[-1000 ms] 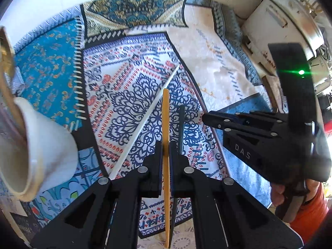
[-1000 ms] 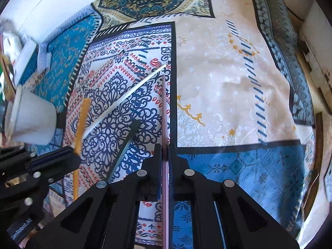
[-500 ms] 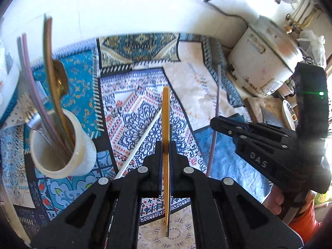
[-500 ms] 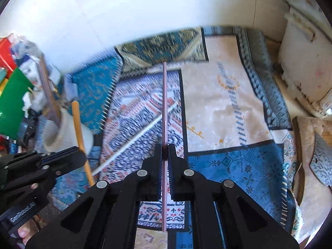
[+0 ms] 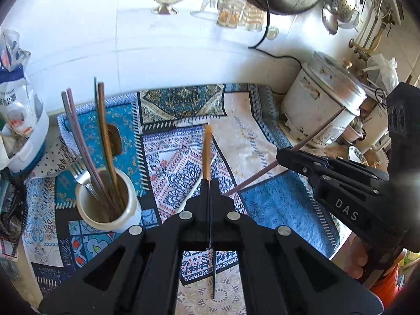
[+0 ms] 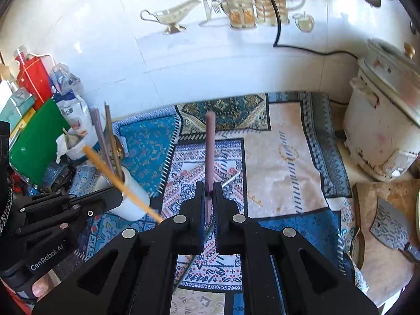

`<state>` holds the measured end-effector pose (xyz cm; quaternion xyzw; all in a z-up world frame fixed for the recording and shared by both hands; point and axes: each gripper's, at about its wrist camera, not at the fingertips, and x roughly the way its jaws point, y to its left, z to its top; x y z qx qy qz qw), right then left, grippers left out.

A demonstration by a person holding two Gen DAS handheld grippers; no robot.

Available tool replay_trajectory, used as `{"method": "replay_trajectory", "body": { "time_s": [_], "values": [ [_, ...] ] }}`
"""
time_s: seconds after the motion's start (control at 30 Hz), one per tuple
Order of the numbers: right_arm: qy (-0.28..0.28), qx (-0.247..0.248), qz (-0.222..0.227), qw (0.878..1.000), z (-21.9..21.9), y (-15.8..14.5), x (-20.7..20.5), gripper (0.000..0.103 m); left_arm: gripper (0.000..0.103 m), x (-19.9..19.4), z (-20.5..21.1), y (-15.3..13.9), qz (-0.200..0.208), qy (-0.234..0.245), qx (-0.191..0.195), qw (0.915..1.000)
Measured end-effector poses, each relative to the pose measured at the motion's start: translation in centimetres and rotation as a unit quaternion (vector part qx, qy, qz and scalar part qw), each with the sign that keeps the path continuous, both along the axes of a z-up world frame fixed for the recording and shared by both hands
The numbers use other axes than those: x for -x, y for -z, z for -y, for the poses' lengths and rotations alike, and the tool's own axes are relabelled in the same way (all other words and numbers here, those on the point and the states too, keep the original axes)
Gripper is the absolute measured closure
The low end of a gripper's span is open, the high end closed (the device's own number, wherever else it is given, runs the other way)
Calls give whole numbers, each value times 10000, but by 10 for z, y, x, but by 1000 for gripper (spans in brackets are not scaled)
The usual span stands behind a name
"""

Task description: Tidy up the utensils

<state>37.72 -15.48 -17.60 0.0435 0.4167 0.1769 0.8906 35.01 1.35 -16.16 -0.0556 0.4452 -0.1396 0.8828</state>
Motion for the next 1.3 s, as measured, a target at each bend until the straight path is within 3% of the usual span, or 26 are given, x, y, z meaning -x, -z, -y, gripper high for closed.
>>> {"method": "replay_trajectory", "body": {
  "time_s": [0.17, 0.33, 0.4, 0.53, 0.7, 0.87, 1.03, 1.3],
  "values": [
    [-41, -44, 259, 9996, -5, -20, 1, 98, 103, 1, -11, -20, 243, -51, 50, 9997],
    [-11, -46, 372, 9993, -4, -29, 1, 98, 103, -7, -19, -16, 37, -58, 24, 10000],
    [-8, -43, 379, 9993, -2, -30, 1, 98, 101, -11, -17, -4, -111, -79, -79, 9999],
    [67, 10, 389, 9992, 6, -30, 1, 98, 86, -22, -4, 34, -668, 85, -136, 9976],
    [180, 64, 355, 9992, 22, -28, 2, 98, 85, -34, 25, 90, -1390, 359, -158, 9895],
    [332, 49, 225, 9992, 44, -22, 1, 98, 85, -43, 58, 142, -1875, 626, -441, 9793],
    [492, -1, 82, 9988, 67, -14, 1, 98, 85, -53, 77, 167, -1938, 520, -814, 9763],
    [601, -55, 12, 9982, 89, -10, -1, 98, 88, -61, 92, 171, -1805, 476, -1027, 9770]
  ]
}}
